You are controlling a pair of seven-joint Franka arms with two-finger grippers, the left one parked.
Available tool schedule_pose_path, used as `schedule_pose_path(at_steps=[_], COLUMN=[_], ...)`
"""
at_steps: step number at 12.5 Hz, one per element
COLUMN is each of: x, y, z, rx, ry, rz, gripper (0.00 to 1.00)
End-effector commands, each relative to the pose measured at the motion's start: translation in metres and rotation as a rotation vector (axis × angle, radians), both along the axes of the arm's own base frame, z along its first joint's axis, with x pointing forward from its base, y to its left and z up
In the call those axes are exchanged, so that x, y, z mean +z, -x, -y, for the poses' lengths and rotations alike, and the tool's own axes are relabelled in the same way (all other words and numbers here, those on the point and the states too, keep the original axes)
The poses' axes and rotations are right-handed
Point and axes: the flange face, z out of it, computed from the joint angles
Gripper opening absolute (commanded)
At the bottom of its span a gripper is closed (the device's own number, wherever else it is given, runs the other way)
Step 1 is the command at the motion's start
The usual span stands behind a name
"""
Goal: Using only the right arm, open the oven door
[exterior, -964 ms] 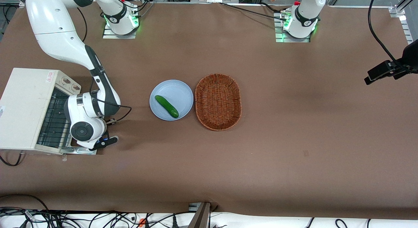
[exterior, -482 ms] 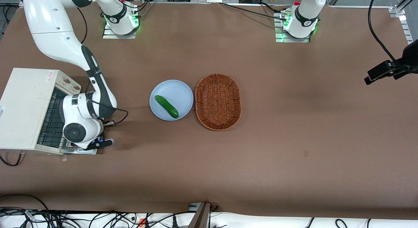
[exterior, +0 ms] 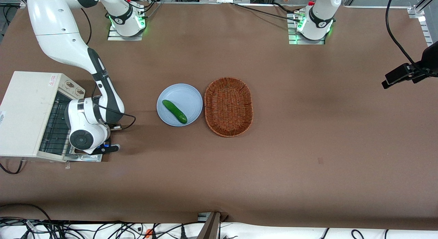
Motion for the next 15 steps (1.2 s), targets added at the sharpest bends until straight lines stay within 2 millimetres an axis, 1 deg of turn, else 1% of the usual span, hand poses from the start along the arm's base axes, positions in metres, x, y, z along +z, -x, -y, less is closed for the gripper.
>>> schedule_pose_path(at_steps=[1, 2, 3, 4, 5, 7, 8, 10, 11, 12, 13, 15], x=[0.003, 0.005, 0.006, 0.014, 0.019, 0.040, 0.058, 0.094, 0.113, 0.130, 0.147, 0.176], y=[0.008, 0.008, 0.008, 0.004, 0.003, -0.003, -0.007, -0.008, -0.007, -0.007, -0.005, 0.000], z=[-0.017, -0.025, -0.027, -0.028, -0.026, -0.019, -0.015, -0.011, -0.010, -0.009, -0.008, -0.003], rx=[-0.066, -0.064, -0.063, -0.062, -0.070, -0.100, -0.125, -0.133, -0.136, -0.125, -0.106, -0.096], ry=[-0.017, -0.013, -0.013, -0.013, -0.009, -0.034, -0.055, -0.064, -0.068, -0.075, -0.084, -0.092], rz=[-0.017, -0.012, -0.016, -0.015, -0.028, 0.000, 0.024, 0.054, 0.062, 0.071, 0.076, 0.078], gripper=[0.00, 0.00, 0.00, 0.00, 0.00, 0.01, 0.22, 0.53, 0.65, 0.81, 1.00, 1.00])
